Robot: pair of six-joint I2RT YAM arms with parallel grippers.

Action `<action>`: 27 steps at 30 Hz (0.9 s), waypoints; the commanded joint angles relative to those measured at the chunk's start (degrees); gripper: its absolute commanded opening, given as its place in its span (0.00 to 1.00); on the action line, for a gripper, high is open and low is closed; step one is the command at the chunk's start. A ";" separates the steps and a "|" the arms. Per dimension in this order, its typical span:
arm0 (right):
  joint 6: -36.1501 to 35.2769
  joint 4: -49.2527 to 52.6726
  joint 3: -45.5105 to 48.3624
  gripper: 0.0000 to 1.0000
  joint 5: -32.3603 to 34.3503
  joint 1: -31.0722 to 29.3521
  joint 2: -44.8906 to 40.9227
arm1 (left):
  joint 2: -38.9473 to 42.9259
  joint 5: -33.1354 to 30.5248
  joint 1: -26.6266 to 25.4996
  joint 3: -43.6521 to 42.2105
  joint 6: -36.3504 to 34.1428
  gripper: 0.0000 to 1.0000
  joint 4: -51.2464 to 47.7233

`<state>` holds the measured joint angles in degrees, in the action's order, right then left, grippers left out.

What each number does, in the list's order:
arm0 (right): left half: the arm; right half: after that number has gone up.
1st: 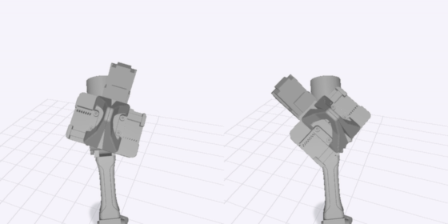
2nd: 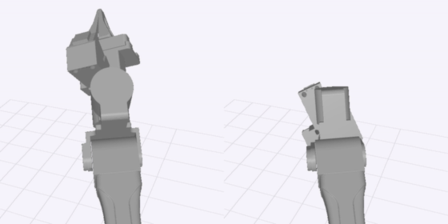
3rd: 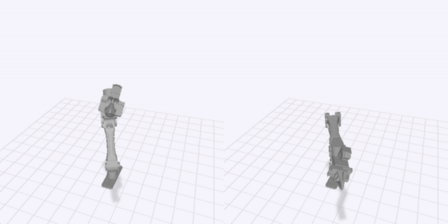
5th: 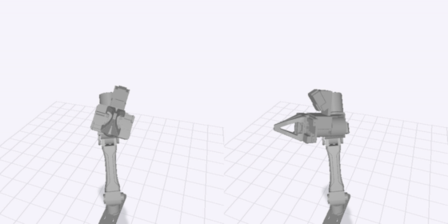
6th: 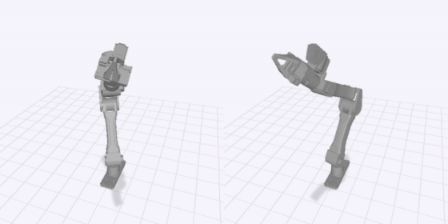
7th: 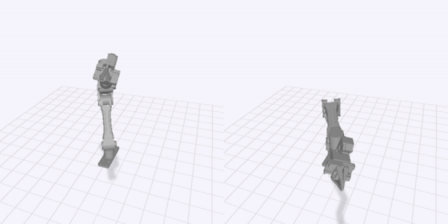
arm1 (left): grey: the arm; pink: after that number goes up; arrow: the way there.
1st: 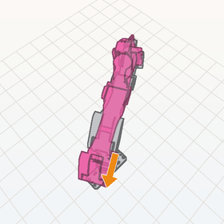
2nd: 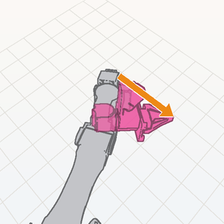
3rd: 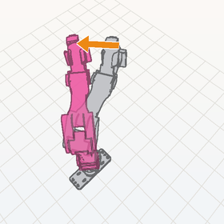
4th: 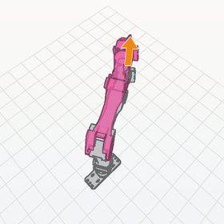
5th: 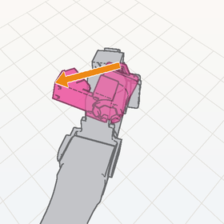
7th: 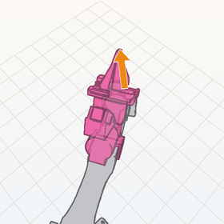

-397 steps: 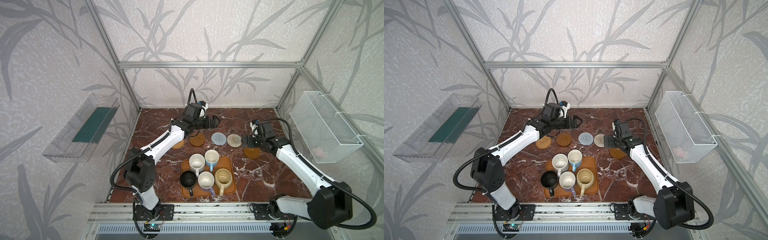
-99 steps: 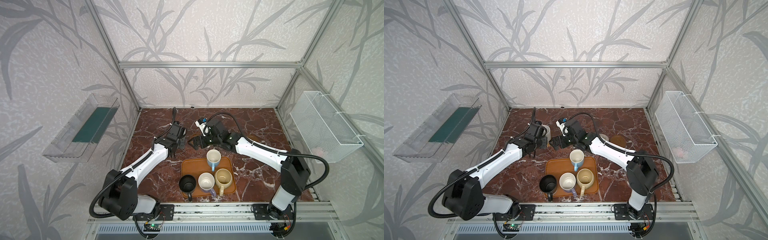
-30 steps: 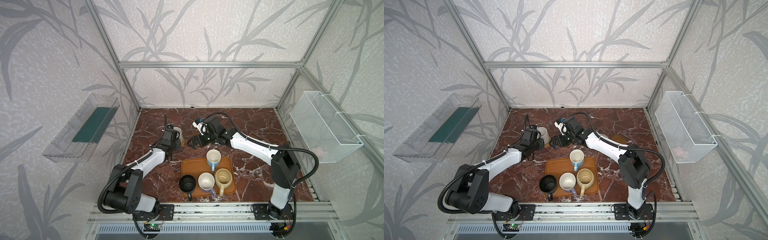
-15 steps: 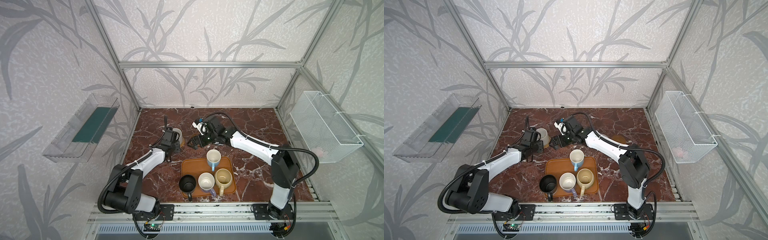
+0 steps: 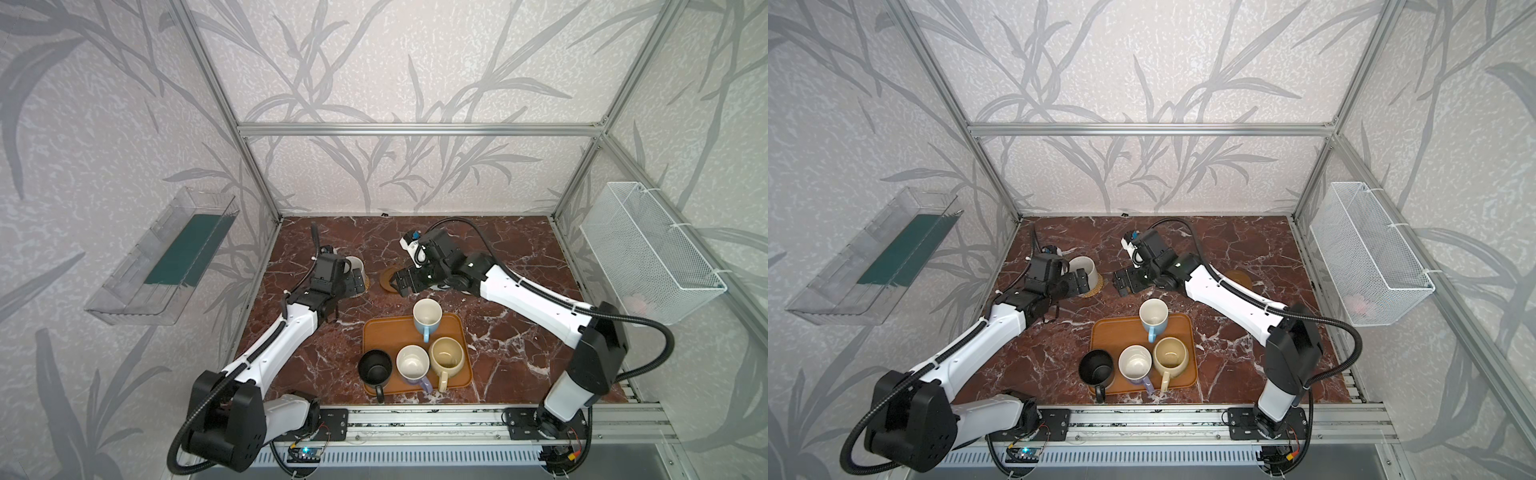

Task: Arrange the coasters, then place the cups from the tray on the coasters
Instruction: 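Open left gripper and raise it off the mug while right gripper draws back, then move right gripper above the light blue mug on the tray while left gripper swings aside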

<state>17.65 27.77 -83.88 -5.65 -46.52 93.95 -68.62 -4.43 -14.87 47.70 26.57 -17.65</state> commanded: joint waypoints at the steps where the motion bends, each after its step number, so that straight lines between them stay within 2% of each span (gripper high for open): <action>1: -2.29 0.62 4.06 0.99 6.84 -0.47 -6.52 | 3.06 6.52 0.20 1.74 3.80 0.99 -3.00; 4: -2.49 -0.94 8.54 0.99 9.40 -0.41 -11.29 | 5.76 9.17 0.20 1.58 6.27 0.99 -1.08; 7: -0.77 -0.88 12.27 0.99 9.08 -0.39 -15.73 | 8.10 12.68 0.20 2.62 7.50 0.99 -1.93; 11: 2.30 1.89 15.03 0.99 7.89 -0.41 -18.81 | 9.30 22.34 0.00 3.87 11.01 0.99 -0.73; 19: 6.22 8.62 16.99 0.99 8.79 -1.01 -20.52 | 11.05 32.90 -2.89 -0.44 21.25 0.99 4.32; 23: 6.50 13.22 16.14 0.99 18.26 -7.32 -19.01 | 10.25 39.49 -4.34 -3.23 24.91 0.99 10.18; 27: 10.03 12.89 17.07 1.00 17.92 -9.33 -16.90 | 9.26 38.94 -5.80 -2.81 24.83 0.99 10.60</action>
<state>24.45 38.72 -67.16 9.21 -55.46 76.01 -59.29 31.81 -19.90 44.82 49.21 -10.46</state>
